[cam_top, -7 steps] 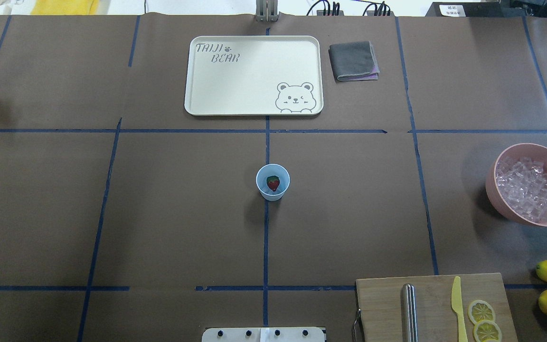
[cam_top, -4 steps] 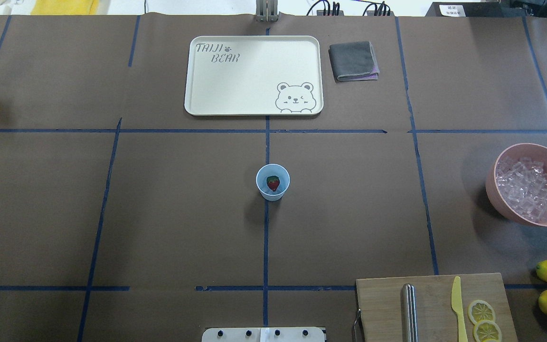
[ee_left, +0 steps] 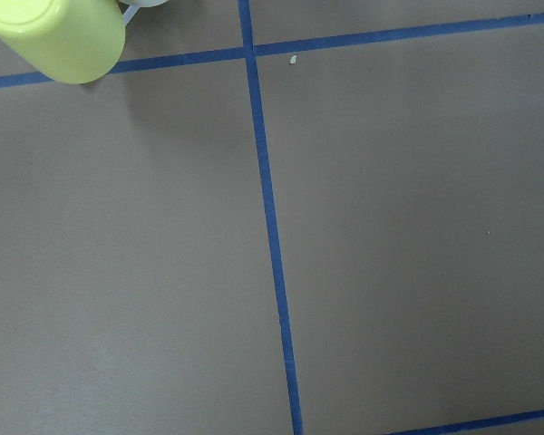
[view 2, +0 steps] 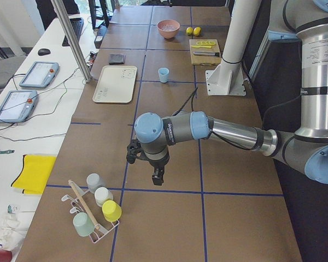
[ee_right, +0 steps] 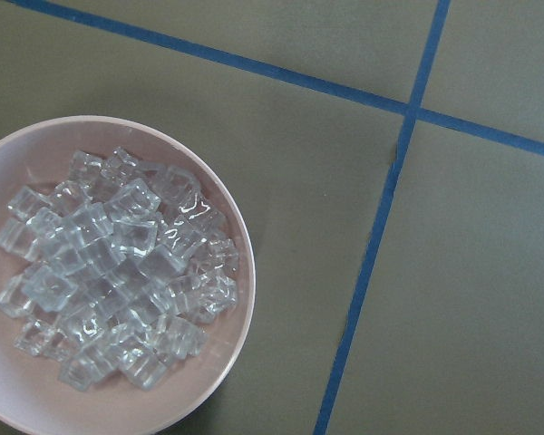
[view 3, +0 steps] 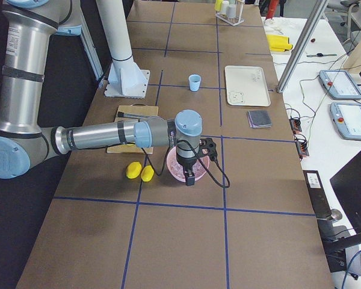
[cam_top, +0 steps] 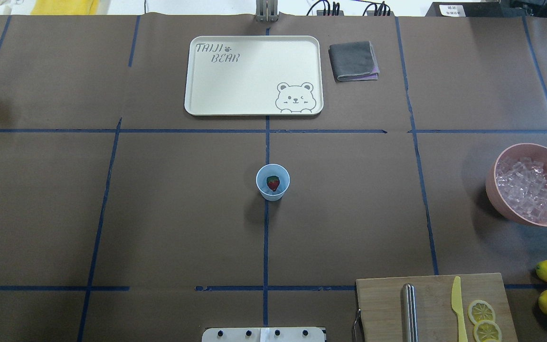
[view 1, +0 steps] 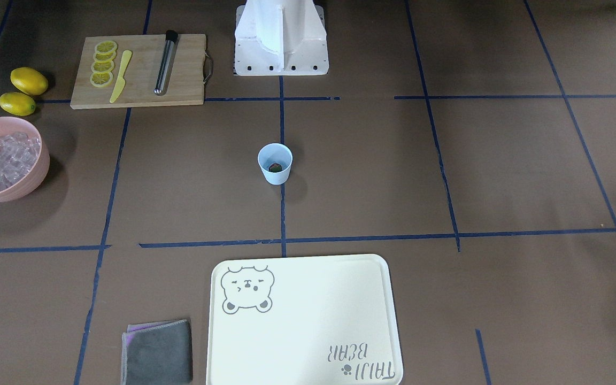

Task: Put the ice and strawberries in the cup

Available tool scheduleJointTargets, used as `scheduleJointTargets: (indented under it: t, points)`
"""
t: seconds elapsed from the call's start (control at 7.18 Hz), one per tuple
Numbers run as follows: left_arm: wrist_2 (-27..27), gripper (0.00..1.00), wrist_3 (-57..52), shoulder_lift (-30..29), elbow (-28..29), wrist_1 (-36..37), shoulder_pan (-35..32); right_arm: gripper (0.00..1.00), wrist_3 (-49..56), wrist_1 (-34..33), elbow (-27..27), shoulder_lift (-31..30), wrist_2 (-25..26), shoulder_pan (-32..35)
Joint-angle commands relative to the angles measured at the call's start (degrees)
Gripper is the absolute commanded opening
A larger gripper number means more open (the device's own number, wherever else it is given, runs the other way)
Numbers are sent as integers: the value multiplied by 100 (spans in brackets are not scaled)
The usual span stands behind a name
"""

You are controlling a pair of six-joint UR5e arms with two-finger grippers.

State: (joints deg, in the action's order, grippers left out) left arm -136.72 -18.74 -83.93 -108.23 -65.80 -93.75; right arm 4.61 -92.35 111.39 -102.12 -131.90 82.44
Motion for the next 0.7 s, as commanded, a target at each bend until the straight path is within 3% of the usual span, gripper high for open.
scheduleJointTargets:
  t: [0.0, 0.56]
  points:
    - [-4, 100, -7, 8, -22, -3, 6, 100, 14, 6, -73, -1, 24, 0]
    - [-66, 100, 72, -88, 661, -591, 32, 100, 119, 68, -477, 78, 14, 0]
